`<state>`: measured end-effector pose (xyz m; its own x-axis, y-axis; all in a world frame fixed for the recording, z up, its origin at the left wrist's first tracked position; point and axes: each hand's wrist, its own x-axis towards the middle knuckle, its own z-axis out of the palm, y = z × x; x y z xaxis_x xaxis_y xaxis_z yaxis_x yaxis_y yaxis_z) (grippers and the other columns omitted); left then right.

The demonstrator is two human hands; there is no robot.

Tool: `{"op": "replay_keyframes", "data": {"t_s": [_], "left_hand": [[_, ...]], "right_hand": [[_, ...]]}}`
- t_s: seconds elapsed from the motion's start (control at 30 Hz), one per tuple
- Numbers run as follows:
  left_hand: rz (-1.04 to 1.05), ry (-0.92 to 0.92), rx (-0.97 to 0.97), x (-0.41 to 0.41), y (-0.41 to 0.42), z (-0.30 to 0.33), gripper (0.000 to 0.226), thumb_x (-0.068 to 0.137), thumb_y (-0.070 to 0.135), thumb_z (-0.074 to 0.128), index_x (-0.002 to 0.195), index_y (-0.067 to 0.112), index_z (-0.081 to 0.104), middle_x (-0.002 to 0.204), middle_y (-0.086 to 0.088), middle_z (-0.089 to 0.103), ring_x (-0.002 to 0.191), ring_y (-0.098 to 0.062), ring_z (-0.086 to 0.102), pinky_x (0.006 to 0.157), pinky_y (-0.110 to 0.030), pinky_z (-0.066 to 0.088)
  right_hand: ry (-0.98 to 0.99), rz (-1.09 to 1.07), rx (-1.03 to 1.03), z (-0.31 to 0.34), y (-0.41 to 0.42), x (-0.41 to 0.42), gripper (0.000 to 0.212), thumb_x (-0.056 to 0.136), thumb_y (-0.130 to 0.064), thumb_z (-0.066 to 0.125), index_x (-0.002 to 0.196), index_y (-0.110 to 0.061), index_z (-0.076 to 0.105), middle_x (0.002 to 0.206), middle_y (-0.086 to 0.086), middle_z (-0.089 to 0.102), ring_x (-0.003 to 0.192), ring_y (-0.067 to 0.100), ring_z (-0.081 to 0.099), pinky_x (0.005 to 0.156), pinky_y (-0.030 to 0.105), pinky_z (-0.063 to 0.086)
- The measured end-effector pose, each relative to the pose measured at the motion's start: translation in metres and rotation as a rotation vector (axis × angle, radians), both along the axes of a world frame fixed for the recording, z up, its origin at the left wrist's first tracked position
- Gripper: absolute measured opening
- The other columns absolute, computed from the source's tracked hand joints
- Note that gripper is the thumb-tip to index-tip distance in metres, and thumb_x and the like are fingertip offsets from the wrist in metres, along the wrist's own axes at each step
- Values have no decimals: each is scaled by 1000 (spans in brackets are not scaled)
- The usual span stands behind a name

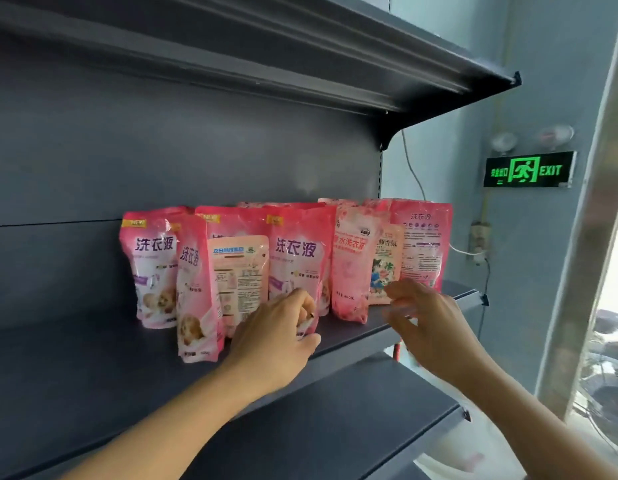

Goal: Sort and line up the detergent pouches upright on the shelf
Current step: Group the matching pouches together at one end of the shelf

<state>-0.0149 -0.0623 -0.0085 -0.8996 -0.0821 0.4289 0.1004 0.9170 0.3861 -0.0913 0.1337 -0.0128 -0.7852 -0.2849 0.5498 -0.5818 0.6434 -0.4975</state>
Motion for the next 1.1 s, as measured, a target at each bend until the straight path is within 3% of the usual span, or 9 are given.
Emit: {"op": "replay_keyframes", "data": {"t_s": [0.23,0.33,0.43,0.6,0.7,0.8,0.87,0.97,1.1], "left_hand": [[-73,98,-66,-70,15,14,42,87,29,65,122,27,42,126,10,53,110,-8,54,93,-32,49],[-89,142,-104,-87,18,15,43,87,29,65,124,29,42,131,14,51,115,-5,52,98,-29,46],[-90,188,-151,-94,22,13,42,89,31,62,125,31,41,131,18,49,115,-2,52,97,-24,45],[-45,228,-204,-97,35,13,41,90,36,59,125,37,37,127,23,50,107,2,54,92,-21,46],[-18,214,-136,-107,47,8,44,88,33,62,125,35,38,126,25,49,105,8,50,95,-14,42],[48,200,-67,-126,61,-1,55,88,31,62,134,30,32,137,17,43,121,3,43,104,-11,30],[115,187,16,-138,71,-6,65,88,33,62,141,29,23,145,14,34,128,1,34,105,-10,20],[212,147,168,-153,86,-9,78,86,37,63,146,26,13,151,13,23,130,2,25,105,-14,16],[262,53,508,-176,95,-8,97,76,38,73,148,23,8,150,9,31,134,-9,35,111,-29,24]], "right_hand": [[-123,-56,-173,30,-13,-78,34,89,-28,61,118,-13,55,111,2,66,96,18,61,81,28,46],[-193,-52,-197,33,-23,-111,44,87,-38,61,123,-15,51,119,3,65,106,21,60,86,32,47],[-222,14,-242,28,-35,-132,50,85,-44,62,125,-18,47,120,-1,66,105,16,62,82,29,48],[-100,25,-171,24,-47,-156,27,94,-31,52,113,-12,52,90,4,67,79,24,62,58,28,41],[16,46,-196,22,-36,-171,15,97,-19,46,88,-13,56,71,1,60,67,25,59,49,26,37],[19,101,-249,23,-19,-191,17,96,-14,46,87,-8,59,68,6,61,58,25,57,43,25,39],[-67,206,-367,20,-9,-207,18,94,-13,47,87,-4,60,76,17,67,67,34,64,53,39,51],[-261,423,-573,13,4,-225,20,94,-15,46,88,-16,65,86,8,73,84,34,69,72,58,55],[-438,708,-755,13,23,-235,24,98,-5,42,100,-13,65,90,2,75,85,23,72,69,42,59]]}}
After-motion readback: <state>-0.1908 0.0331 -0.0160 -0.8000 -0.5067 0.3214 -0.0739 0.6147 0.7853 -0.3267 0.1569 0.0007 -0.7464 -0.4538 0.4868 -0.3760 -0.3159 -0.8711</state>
